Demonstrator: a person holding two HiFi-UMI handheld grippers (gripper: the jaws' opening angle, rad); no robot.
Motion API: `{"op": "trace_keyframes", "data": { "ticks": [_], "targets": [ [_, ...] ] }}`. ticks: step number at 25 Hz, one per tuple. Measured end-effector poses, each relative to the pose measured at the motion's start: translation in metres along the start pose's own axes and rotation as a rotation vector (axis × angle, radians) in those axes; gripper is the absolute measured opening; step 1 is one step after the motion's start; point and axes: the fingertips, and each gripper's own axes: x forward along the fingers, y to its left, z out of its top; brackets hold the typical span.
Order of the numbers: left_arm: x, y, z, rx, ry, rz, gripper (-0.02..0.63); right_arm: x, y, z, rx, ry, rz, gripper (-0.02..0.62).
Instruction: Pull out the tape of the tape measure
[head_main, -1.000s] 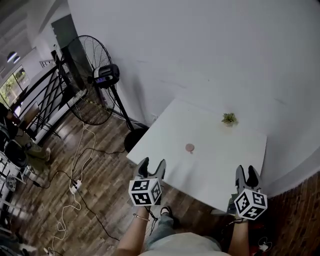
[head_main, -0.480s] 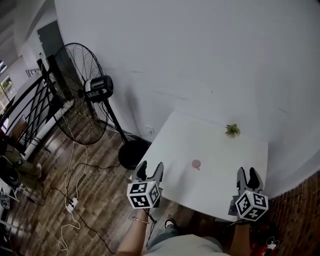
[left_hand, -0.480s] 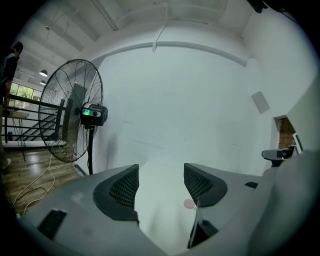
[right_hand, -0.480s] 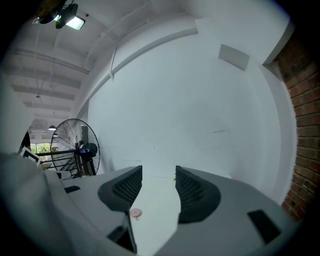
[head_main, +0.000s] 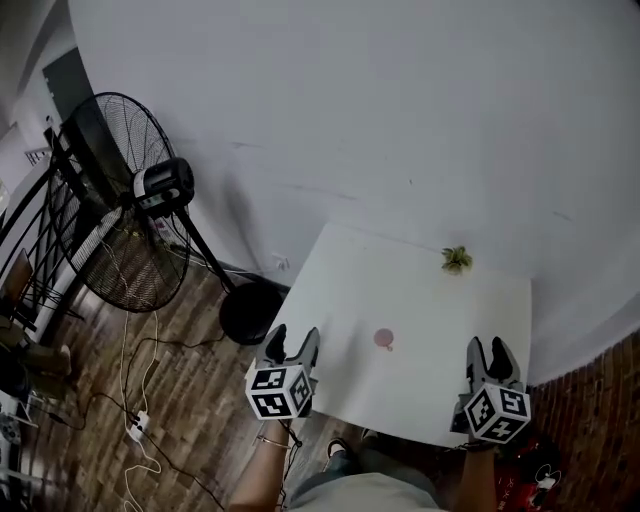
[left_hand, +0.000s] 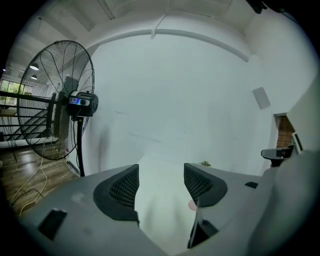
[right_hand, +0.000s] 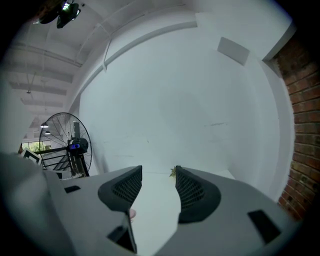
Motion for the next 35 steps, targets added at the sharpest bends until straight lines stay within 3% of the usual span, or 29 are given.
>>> {"op": "trace_keyframes", "data": {
  "ticks": [12, 19, 23, 35],
  "targets": [
    [0.044, -0.024, -0.014, 0.055, 0.073, -0.087, 0.264, 0.045, -0.008, -0.020, 0.025, 0.065, 0.027, 0.210],
    [0.066, -0.044, -0.033, 0.126, 0.149, -0.210, 0.264, 0.060, -0.017, -0.040, 0.045, 0.123, 0.026, 0.210],
    [0.083, -0.065, -0.043, 0.207, 0.189, -0.346, 0.264, 0.069, -0.023, -0.054, 0.056, 0.159, 0.030, 0.210],
    [0.103, -0.126, -0.095, 0.514, 0.393, -0.895, 0.264, 0.074, -0.036, -0.107, 0.116, 0.258, 0.006, 0.209]
  ]
}}
